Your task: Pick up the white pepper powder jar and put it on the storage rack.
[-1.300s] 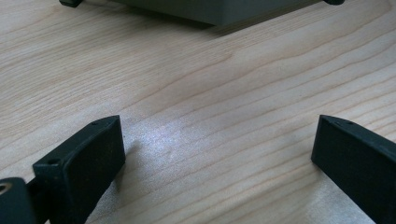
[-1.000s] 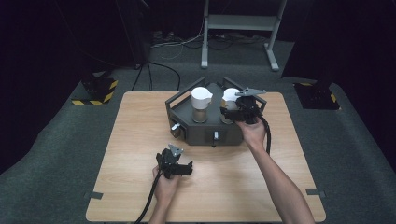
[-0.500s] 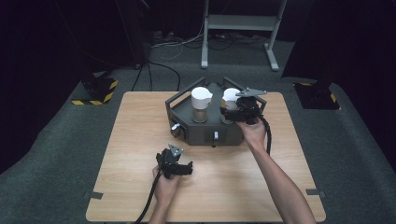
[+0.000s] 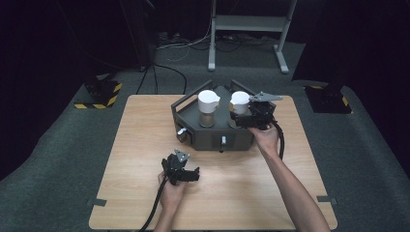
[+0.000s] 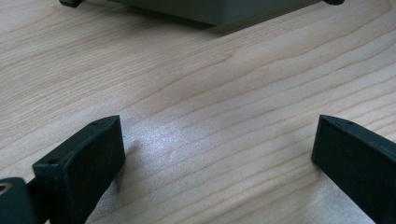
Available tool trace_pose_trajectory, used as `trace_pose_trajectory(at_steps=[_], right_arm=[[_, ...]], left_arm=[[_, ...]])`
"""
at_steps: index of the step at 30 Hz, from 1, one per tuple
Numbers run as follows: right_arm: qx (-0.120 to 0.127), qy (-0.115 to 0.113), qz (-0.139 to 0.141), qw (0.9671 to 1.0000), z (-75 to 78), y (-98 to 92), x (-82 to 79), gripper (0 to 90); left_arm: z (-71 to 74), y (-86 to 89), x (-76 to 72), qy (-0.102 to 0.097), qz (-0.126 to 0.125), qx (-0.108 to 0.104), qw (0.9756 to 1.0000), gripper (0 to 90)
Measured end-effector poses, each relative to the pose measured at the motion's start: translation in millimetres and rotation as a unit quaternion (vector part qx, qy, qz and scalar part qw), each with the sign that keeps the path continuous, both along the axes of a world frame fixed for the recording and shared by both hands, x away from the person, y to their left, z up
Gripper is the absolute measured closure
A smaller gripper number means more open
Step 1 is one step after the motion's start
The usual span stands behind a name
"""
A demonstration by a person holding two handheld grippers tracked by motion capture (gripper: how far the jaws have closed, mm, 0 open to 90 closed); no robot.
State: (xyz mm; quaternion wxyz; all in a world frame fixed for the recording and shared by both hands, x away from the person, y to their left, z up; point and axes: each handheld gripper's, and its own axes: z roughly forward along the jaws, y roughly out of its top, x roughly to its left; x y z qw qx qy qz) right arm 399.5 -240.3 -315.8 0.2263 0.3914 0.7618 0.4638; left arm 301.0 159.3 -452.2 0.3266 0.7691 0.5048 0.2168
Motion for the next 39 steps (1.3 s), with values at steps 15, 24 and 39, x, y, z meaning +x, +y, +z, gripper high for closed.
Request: trace_pose_trajectory(at_steps=[15, 24, 39], right_arm=[[0.045, 0.012, 0.017, 0.9988, -8.6, -27.4, 1.6, 5.7], [0.059, 0.008, 0.031, 0.9978, -13.5, -43.3, -2.6, 3.4], [0.065, 0.005, 0.041, 0.9970, -19.9, -57.5, -10.7, 3.4]], left_arm=[[-0.1, -0.1, -0.1, 0.000, 0.000, 0.000, 1.0000, 2.5], [-0.1, 0.2, 0.1, 0.000, 0.000, 0.000, 1.0000, 2.5], [-0.1, 0.1, 0.0, 0.000, 0.000, -0.001, 1.0000, 2.5]])
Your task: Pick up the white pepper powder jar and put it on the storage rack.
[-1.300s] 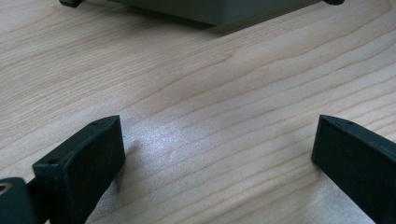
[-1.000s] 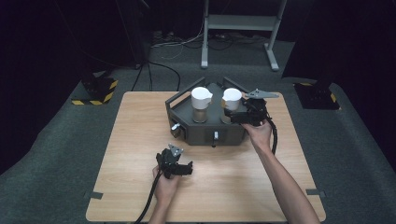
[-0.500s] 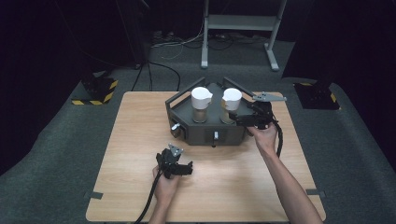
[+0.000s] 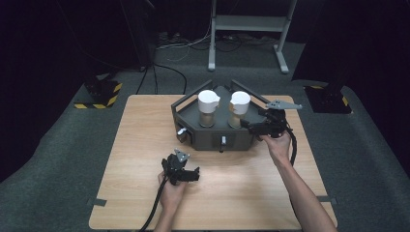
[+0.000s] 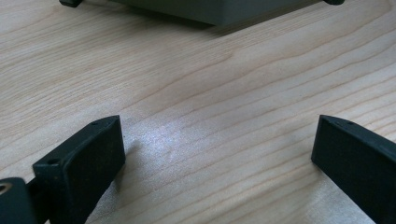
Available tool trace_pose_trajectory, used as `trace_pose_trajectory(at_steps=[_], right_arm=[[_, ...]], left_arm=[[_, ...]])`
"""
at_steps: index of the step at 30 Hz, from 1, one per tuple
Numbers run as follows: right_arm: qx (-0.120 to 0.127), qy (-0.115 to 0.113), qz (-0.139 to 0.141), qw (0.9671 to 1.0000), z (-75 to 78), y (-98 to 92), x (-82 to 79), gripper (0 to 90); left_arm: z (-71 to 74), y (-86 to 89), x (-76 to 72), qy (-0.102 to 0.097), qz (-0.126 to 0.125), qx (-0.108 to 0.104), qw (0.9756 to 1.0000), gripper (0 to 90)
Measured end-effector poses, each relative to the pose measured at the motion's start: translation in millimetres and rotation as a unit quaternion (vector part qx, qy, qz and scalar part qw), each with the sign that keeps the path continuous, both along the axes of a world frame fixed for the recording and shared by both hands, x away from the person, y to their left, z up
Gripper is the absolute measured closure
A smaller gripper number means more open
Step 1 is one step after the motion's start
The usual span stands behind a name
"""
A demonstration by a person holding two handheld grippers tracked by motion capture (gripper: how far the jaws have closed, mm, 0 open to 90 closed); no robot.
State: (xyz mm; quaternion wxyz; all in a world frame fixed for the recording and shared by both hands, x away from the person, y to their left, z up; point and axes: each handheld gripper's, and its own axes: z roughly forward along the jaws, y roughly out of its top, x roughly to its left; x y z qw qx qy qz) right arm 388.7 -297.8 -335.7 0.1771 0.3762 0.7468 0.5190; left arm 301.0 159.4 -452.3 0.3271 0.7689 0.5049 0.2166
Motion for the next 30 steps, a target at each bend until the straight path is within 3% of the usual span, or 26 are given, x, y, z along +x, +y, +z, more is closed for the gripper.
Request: trace_pose_trajectory(at_steps=[10, 30], right_arm=[[-0.002, 0.005, 0.006, 1.0000, -3.1, -8.0, -0.9, 3.4], [-0.009, 0.003, -0.008, 0.9999, -11.4, -19.6, -11.4, 4.9]], left_arm=[[0.0, 0.0, 0.0, 0.000, 0.000, 0.000, 1.0000, 2.5], [0.1, 0.1, 0.1, 0.000, -0.001, 0.000, 1.0000, 2.5]])
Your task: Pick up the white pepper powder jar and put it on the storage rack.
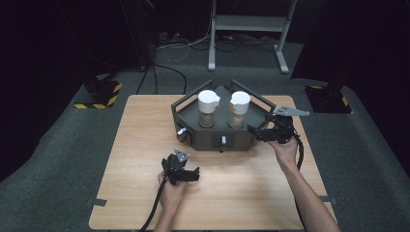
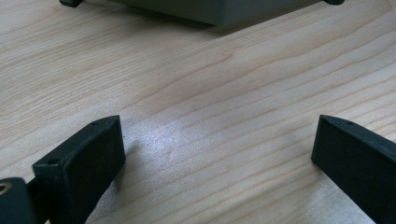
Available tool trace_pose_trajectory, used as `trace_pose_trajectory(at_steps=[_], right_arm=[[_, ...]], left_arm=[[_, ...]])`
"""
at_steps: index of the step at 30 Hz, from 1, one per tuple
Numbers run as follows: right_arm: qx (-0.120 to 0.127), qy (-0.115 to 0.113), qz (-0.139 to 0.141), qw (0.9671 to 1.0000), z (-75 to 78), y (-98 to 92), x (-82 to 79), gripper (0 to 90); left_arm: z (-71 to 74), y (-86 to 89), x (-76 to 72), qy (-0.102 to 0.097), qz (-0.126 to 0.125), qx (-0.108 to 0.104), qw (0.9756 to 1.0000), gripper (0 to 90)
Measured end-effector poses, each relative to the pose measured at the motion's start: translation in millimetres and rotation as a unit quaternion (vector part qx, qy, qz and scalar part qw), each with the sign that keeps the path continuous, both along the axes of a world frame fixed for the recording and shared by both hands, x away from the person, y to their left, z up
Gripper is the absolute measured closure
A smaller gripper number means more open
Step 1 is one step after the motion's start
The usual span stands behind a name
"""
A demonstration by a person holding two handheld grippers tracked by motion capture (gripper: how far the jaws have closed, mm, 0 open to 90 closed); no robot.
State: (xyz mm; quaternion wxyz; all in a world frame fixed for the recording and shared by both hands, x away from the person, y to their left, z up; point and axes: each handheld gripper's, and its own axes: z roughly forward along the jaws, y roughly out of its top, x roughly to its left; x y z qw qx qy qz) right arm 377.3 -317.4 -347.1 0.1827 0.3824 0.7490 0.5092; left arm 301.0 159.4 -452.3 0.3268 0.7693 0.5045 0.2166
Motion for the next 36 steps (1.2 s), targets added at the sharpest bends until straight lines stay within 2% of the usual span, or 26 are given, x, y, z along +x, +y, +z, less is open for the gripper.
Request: trace_pose_trajectory(at_steps=[21, 36], right_arm=[[0.006, 0.008, -0.009, 0.9999, -9.0, -12.4, -5.5, 5.1], [-0.004, 0.009, -0.015, 0.9998, -14.8, -12.9, -10.8, 5.4]], left_arm=[[0.0, 0.0, 0.0, 0.000, 0.000, 0.000, 1.0000, 2.5], [-0.1, 0.0, 0.0, 0.000, 0.000, 0.000, 1.0000, 2.5]])
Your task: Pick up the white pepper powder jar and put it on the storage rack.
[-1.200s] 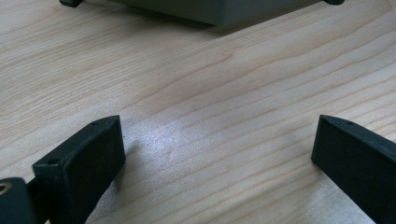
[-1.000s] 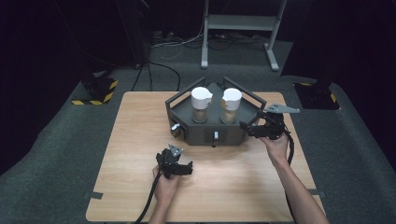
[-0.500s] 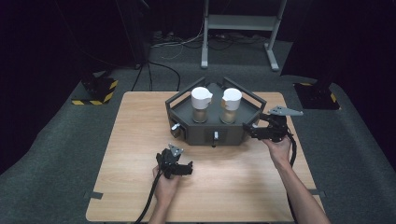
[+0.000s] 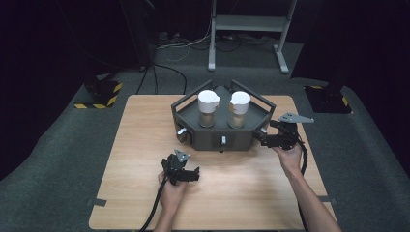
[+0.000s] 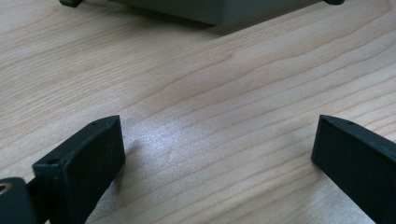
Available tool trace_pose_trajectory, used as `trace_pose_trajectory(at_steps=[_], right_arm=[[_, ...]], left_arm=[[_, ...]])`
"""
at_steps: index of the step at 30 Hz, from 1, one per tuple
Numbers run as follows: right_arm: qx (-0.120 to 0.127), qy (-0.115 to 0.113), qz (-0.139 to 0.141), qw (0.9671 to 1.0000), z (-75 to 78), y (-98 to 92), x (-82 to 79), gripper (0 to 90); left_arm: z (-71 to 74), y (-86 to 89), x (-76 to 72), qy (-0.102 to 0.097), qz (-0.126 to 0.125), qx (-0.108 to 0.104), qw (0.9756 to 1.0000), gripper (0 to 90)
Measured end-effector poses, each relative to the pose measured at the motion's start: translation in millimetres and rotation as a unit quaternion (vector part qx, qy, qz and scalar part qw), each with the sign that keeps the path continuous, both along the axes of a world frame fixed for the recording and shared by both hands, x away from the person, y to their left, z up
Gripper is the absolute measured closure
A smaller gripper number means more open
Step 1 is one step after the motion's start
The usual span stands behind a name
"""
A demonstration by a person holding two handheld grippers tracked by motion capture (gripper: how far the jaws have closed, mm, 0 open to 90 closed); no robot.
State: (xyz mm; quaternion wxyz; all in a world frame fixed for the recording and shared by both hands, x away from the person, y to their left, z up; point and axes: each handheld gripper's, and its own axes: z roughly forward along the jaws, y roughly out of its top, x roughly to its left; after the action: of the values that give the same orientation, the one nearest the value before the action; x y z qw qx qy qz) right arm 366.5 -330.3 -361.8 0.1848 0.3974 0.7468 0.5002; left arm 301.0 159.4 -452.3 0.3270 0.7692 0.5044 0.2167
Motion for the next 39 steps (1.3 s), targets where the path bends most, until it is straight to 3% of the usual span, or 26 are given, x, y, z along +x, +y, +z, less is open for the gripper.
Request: trace_pose_trajectory(at_steps=[39], right_arm=[[-0.011, 0.016, -0.014, 0.9997, -27.0, -8.7, -12.2, 5.9]], left_arm=[[-0.1, -0.2, -0.1, 0.000, 0.001, -0.001, 1.0000, 2.5]])
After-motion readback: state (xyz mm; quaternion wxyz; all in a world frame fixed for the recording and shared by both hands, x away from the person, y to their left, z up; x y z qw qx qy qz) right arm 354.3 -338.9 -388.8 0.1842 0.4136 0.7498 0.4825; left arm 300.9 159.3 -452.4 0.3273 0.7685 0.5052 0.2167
